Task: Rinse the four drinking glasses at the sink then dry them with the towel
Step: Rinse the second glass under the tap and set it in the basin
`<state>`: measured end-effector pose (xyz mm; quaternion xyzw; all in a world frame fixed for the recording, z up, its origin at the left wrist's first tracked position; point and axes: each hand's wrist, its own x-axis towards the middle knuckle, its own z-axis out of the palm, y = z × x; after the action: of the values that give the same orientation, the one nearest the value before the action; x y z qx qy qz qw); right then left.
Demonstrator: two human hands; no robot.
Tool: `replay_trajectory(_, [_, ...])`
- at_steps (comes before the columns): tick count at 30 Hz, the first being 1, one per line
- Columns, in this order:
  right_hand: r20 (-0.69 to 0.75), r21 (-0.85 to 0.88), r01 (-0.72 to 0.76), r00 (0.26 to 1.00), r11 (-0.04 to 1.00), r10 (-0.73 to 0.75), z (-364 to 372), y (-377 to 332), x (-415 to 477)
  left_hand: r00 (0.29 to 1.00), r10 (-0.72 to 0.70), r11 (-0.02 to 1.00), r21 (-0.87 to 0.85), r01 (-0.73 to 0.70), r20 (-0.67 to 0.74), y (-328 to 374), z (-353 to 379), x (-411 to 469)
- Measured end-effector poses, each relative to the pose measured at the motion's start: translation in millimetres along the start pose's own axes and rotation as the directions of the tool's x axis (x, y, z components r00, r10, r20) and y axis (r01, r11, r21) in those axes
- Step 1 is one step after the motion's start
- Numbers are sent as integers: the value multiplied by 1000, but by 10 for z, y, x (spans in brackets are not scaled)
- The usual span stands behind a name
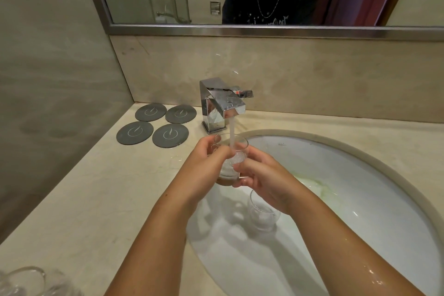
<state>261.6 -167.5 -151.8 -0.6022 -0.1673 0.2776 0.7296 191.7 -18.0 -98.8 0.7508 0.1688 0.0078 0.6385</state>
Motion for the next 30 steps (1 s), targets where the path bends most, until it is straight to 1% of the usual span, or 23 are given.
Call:
replay_trajectory(3, [4,15,-27,1000,1000,27,16,13,23,999,11,1000,-2,-12,-49,-12,9,7])
replay_trajectory(8, [68,17,-30,997,999,29,98,4,-12,992,2,998,59,6,-123,-23,22,-2])
replay_trajectory(12, [97,-35,-16,995,999,19,161,-2,-36,987,9,995,102,8,-158,-30,19,1])
replay_trajectory(17, [126,-44,-30,991,999,35,228,-11,-43,974,63,971,241,-9,-219,-72,21,27])
replay_trajectory(20, [121,-73,-13,992,997,22,258,-2,-36,966,97,962,272,-29,-239,-47,32,12])
replay_trajectory(22, [60,-99,13,998,995,-7,269,24,-19,967,113,965,257,-53,-227,-53,25,21])
replay_trajectory(25, [-132,-141,50,989,989,-69,263,42,-3,971,155,971,208,-116,-183,-72,10,33])
replay_trajectory(27, [-228,-278,79,963,957,-146,233,34,9,968,187,963,224,-148,-168,-75,0,40])
replay_trajectory(30, [-286,-505,81,923,859,-256,145,2,30,976,181,957,249,-147,-120,-98,2,63])
